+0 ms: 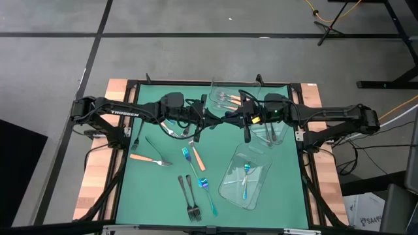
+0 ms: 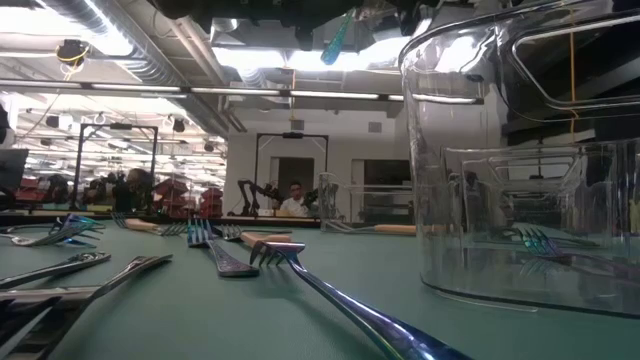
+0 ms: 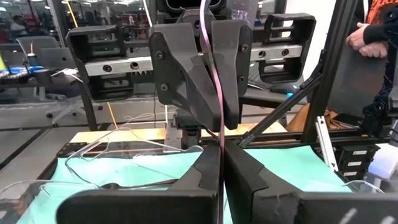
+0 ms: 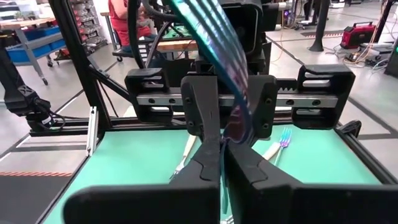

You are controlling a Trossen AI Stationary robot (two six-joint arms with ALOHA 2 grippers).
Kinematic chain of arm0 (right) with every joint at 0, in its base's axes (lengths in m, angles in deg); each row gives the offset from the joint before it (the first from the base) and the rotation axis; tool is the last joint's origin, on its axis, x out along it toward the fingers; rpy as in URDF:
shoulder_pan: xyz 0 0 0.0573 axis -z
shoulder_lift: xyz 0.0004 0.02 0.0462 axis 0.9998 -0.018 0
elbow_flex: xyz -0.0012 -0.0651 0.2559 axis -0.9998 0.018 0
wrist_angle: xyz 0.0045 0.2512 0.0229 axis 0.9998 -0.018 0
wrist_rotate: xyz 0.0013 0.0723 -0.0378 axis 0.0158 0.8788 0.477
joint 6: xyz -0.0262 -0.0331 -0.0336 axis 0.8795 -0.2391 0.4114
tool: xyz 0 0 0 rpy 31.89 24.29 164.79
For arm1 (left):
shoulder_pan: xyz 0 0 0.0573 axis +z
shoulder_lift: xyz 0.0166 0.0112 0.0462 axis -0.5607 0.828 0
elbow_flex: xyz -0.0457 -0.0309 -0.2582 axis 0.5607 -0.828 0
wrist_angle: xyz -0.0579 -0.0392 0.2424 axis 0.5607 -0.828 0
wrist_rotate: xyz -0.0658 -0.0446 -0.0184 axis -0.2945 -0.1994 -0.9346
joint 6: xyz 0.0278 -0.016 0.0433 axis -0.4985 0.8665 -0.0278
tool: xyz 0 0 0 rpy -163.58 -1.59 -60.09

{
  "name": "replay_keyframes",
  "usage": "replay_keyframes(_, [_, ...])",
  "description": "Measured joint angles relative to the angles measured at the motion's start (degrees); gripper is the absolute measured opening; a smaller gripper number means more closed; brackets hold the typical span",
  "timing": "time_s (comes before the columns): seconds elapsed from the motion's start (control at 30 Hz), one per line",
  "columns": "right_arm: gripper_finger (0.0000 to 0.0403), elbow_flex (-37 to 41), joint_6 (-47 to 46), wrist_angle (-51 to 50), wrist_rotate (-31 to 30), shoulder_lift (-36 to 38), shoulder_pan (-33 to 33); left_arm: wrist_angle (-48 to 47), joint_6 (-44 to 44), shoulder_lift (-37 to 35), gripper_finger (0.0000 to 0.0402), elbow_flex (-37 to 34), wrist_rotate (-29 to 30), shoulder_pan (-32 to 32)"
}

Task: Sort silverware by color (type)
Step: Put the blue fork into the bottom transparent bin

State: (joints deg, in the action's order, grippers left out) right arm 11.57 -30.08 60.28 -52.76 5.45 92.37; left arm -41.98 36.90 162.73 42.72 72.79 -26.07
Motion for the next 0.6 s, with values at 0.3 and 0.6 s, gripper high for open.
replay_keyframes(0.3, [0.0001,0.0,-1.3,-1.6,0.2,0.0,0.0,-2.0,0.3,0.0,0.0041,0.0,0.2,0.0])
replay_keyframes(0.6, [0.0000,0.0,-2.3,-4.0,0.4,0.9,0.0,-4.2,0.3,0.0,0.0104,0.0,0.2,0.0])
